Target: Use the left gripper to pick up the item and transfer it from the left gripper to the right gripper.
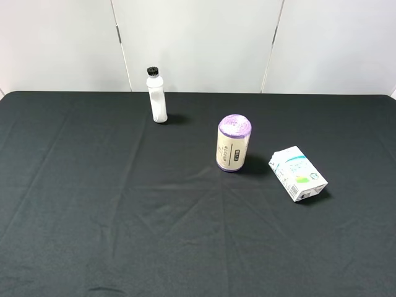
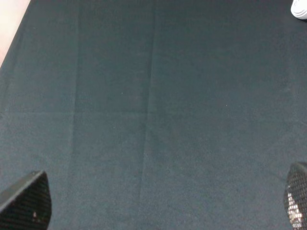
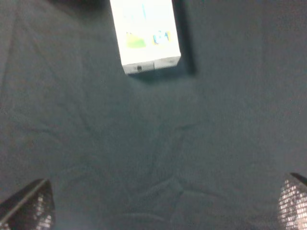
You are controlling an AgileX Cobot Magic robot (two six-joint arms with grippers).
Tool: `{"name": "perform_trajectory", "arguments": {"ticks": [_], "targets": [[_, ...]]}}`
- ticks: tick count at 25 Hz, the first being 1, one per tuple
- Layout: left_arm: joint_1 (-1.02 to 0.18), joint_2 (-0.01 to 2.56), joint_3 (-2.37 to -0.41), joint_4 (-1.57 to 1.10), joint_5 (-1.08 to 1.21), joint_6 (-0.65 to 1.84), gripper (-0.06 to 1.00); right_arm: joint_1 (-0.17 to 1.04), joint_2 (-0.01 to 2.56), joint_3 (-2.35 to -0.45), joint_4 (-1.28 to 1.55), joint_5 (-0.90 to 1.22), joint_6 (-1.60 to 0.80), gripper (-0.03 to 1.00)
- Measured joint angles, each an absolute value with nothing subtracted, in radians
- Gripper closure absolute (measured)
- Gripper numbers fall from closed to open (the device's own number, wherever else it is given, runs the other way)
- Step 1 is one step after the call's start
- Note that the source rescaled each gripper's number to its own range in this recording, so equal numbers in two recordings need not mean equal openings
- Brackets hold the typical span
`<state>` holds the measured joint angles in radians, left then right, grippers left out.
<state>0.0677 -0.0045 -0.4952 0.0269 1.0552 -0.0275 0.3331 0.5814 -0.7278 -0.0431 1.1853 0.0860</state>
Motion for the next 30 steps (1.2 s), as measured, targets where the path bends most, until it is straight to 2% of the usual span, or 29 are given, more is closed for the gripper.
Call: {"name": "perform_trajectory", "arguments": {"ticks": [14, 30], "targets": [[0.068, -0.005, -0.495, 0.027, 1.055, -0.028, -0.01, 0.333, 0.027, -0.495, 0.005, 1.033, 0.057, -0.03], [0.068, -0.005, -0.495, 0.027, 1.055, -0.028, -0.01, 0.333, -0.005, -0.494, 0.009, 1.027, 0.057, -0.03]]}}
